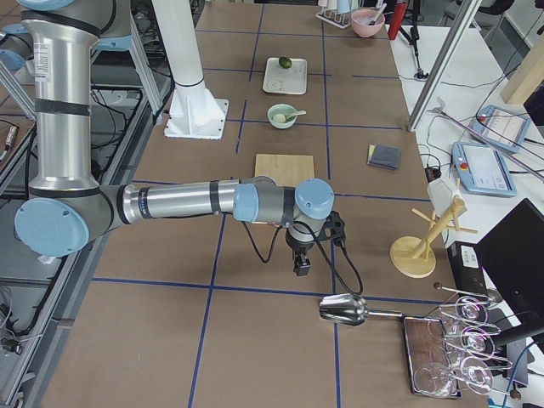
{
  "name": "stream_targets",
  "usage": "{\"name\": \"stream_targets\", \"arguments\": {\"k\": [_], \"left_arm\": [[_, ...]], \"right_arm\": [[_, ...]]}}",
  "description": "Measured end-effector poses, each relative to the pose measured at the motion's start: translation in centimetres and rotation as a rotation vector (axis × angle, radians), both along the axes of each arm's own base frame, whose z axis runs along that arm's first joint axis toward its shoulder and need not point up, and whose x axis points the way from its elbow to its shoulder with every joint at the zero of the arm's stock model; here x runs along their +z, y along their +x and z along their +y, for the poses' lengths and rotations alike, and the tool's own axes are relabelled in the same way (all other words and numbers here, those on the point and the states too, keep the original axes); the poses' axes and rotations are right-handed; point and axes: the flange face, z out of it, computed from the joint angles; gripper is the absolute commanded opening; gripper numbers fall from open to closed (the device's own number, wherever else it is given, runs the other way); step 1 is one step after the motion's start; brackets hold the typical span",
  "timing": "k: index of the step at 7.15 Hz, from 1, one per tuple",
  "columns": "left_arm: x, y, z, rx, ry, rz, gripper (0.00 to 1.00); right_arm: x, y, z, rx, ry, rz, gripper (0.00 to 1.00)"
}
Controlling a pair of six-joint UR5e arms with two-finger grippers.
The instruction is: Put spoon and bun in bowl
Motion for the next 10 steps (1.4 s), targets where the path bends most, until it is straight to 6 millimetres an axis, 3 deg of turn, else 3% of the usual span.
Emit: {"name": "stream_targets", "arguments": {"k": [3, 10], "left_arm": [[0.5, 0.2, 0.1, -0.045, -0.052, 0.012, 1.0], [-1.1, 0.8, -0.9, -0.094, -0.057, 0.063, 1.0]], "right_arm": [[-0.3, 0.0, -0.2, 0.01, -0.004, 0.0, 1.0], [-1.8, -0.1, -1.6, 0.037, 0.0, 0.003, 1.0]]}}
